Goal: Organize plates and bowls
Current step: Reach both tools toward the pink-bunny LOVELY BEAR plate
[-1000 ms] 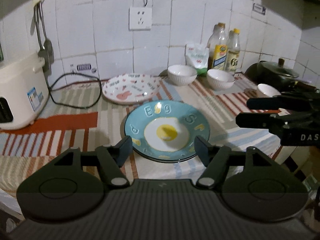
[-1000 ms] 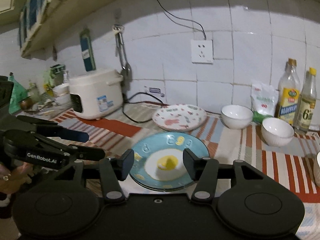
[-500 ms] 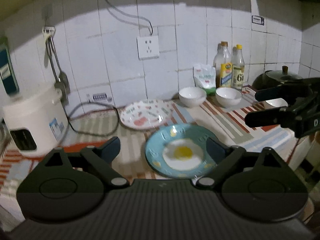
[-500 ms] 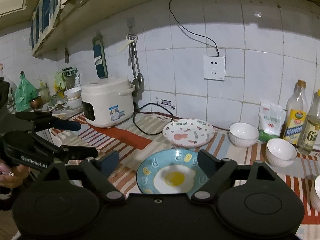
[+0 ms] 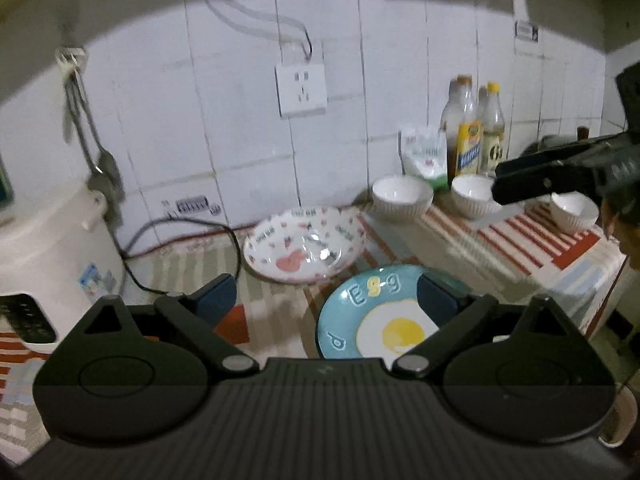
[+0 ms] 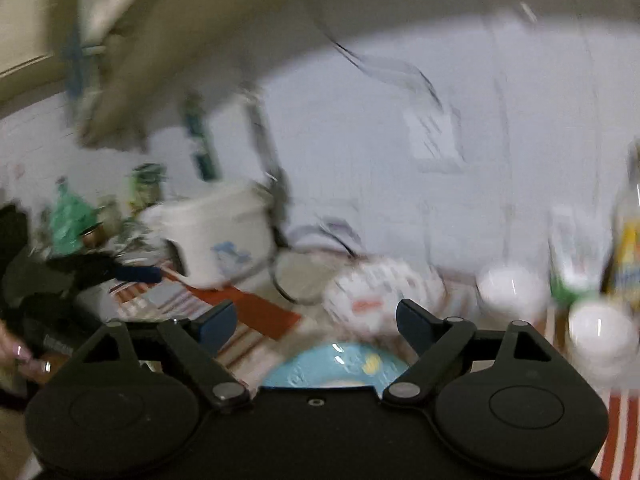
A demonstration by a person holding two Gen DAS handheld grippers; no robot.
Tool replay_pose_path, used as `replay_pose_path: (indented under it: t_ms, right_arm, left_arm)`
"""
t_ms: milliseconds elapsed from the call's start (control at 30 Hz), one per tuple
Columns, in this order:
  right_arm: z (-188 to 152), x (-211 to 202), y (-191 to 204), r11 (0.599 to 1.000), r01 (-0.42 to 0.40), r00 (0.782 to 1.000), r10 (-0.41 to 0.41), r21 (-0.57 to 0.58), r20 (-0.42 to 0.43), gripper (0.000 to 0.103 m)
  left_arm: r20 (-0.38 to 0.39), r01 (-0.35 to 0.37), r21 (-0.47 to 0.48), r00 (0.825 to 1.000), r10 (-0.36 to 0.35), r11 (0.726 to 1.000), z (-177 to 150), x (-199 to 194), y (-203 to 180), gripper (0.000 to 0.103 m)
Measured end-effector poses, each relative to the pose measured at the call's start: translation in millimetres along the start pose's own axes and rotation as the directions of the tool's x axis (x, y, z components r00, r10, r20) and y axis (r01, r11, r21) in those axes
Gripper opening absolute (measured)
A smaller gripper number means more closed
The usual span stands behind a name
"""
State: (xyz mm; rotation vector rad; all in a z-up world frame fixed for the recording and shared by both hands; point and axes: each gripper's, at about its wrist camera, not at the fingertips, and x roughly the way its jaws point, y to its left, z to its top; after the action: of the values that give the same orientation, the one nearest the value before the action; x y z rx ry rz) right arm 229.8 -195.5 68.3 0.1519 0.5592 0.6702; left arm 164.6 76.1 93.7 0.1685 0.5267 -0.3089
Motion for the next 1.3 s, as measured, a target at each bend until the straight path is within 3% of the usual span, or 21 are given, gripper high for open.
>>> replay_pose_path:
  t_ms: [67,300,533,633,733,800,1000,1067,1133,1300]
  right_arm:
    - [4,21,-19,0.998,-0.034,0.998,0.037,0.055,-0.055,0.090]
    - [9,94,-57,0.995,0.039,0.984,-0.023,0.088,-0.176,0.081]
    - [9,155,-79,0.993,0.121,0.963,-0.113,0.018,-0.243,0.066]
    - [9,172,-85,0.990,0.138,0.961,-0.136,-0.010,-0.241,0.061]
    - [8,186,-85,0.977,0.175,0.957,-0.199,-0.125,-0.213,0.061]
    - [8,193,-87,0.966,0.197,0.955,-0.228,-0.169,-0.191,0.061]
    - [7,213,-106,0.965,0.218,0.952,-0.242,-0.143,-0.186,0.060]
    - [6,218,-112,0.968,0.222,0.954,-0.240,-0.113,-0.180,0.058]
    - [4,218,-114,0.964,0.251,0.954,-0.261,-0.085,-0.148,0.047]
    - [5,226,-118,0.964,0.254,0.955,-0.263,-0.078,-0.135,0.032]
  left_arm:
    - [-0.038,0.016,-0.034,0.999,-0.017,0.999,3,23,10,0.098]
    - [-0.095,0.100,-0.167,0.989,-0.117,0.981,6,109,48,0.098]
    - [-0.177,0.061,-0.177,0.980,-0.093,0.982,2,183,64,0.095]
    - [-0.209,0.054,-0.198,0.973,-0.096,0.979,-6,205,73,0.089]
    - [-0.207,0.036,-0.230,0.975,-0.085,0.973,-12,220,83,0.086]
    - [-0.198,0.025,-0.242,0.977,-0.075,0.970,-14,227,88,0.077]
    - [-0.204,0.013,-0.250,0.977,-0.066,0.968,-22,251,98,0.060]
    - [-0.199,0.009,-0.264,0.978,-0.064,0.964,-23,257,103,0.059]
    - [-0.203,0.005,-0.278,0.977,-0.064,0.961,-24,262,108,0.055]
    - [-0.225,0.023,-0.314,0.969,-0.098,0.949,-27,274,117,0.044]
